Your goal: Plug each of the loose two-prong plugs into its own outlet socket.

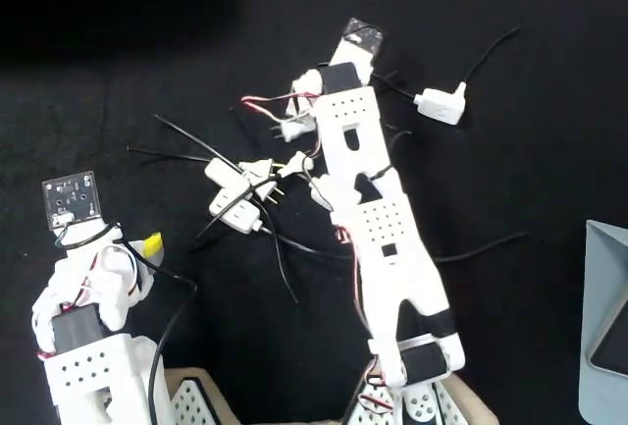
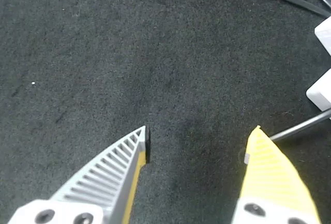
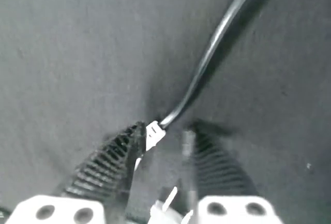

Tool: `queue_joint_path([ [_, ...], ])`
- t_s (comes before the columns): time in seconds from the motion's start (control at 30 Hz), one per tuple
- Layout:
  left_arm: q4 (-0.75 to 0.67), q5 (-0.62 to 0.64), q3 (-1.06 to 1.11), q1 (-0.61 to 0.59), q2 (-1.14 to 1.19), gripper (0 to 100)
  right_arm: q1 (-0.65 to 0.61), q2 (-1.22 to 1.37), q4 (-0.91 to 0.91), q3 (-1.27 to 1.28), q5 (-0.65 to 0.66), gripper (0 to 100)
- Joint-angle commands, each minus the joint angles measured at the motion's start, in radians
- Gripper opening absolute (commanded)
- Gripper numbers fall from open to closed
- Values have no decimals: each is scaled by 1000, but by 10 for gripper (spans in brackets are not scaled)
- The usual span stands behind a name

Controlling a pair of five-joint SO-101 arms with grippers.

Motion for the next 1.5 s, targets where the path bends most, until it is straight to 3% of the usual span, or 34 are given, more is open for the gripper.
queue_joint_path([
  [0.0,-21,9,-4,-7,-11,303,-25,-13,94,-70,49,12],
  [0.2,-21,9,-4,-7,-11,303,-3,-39,97,-65,169,14],
  [0.4,-21,9,-4,-7,-11,303,-14,-81,94,-65,167,31],
  [0.6,-21,9,-4,-7,-11,303,-54,-79,92,-59,81,246],
  [0.67,-21,9,-4,-7,-11,303,-71,-77,92,-54,77,277],
  [1.2,-21,9,-4,-7,-11,303,-103,22,-40,-61,9,212],
  [1.47,-21,9,-4,-7,-11,303,-101,44,35,-65,72,10],
])
